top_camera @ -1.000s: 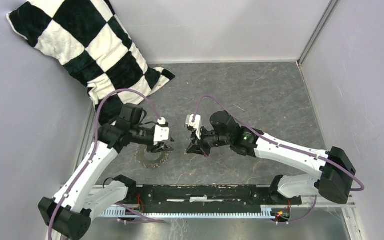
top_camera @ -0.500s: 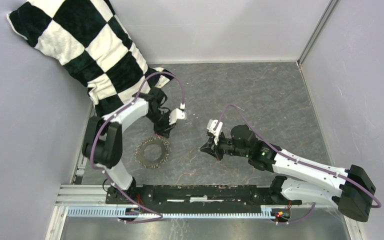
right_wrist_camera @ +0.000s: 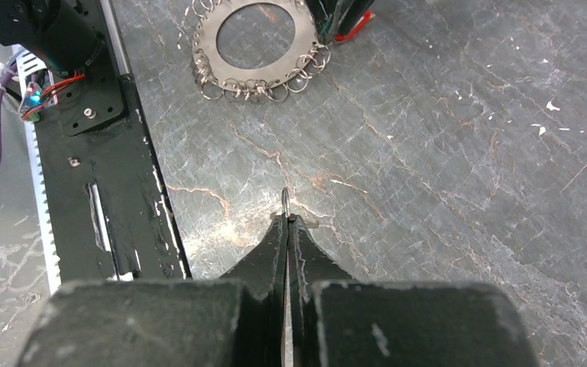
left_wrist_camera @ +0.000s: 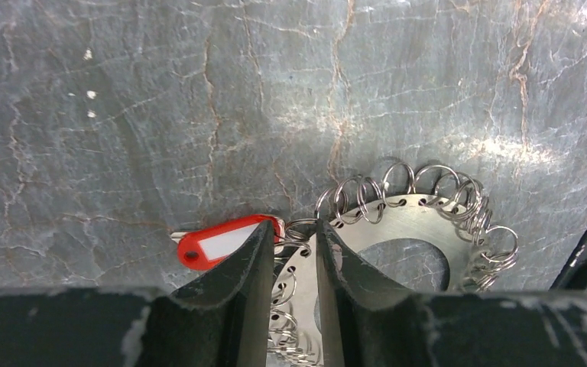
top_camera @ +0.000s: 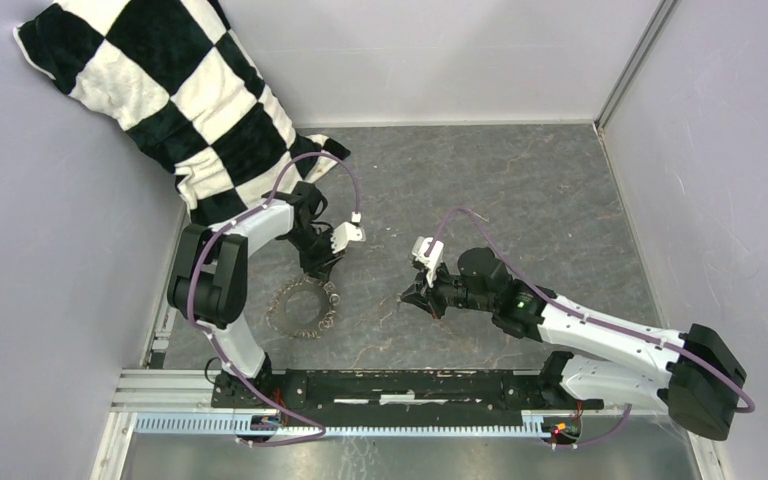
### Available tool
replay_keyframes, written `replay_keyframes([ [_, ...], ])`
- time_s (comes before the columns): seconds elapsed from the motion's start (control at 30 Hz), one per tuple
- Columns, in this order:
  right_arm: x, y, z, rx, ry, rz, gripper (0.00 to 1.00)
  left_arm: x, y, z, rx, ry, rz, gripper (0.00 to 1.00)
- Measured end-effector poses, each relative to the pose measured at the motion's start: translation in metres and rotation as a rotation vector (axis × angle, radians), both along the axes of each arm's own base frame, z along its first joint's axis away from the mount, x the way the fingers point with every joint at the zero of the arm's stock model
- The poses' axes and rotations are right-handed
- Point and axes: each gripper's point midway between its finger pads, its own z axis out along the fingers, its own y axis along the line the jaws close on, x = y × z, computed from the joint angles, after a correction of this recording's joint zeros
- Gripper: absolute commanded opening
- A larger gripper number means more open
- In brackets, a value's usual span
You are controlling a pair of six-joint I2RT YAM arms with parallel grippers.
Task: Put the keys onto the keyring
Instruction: Pick up the keyring from the center of the board.
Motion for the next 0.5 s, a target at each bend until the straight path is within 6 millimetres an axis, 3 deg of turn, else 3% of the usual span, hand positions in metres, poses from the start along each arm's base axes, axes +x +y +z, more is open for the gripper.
replay_keyframes([
  [0.33, 0.002, 0.001, -0.008, -0.011, 0.032, 0.003, 0.00, -0.005, 0.001, 0.000, -0.006, -0.008, 0.000, 0.38],
  [0.5, 0.003, 0.003, -0.008, -0.001, 0.039, 0.003, 0.00, -0.003, -0.001, 0.015, -0.021, -0.031, -0.001, 0.44],
])
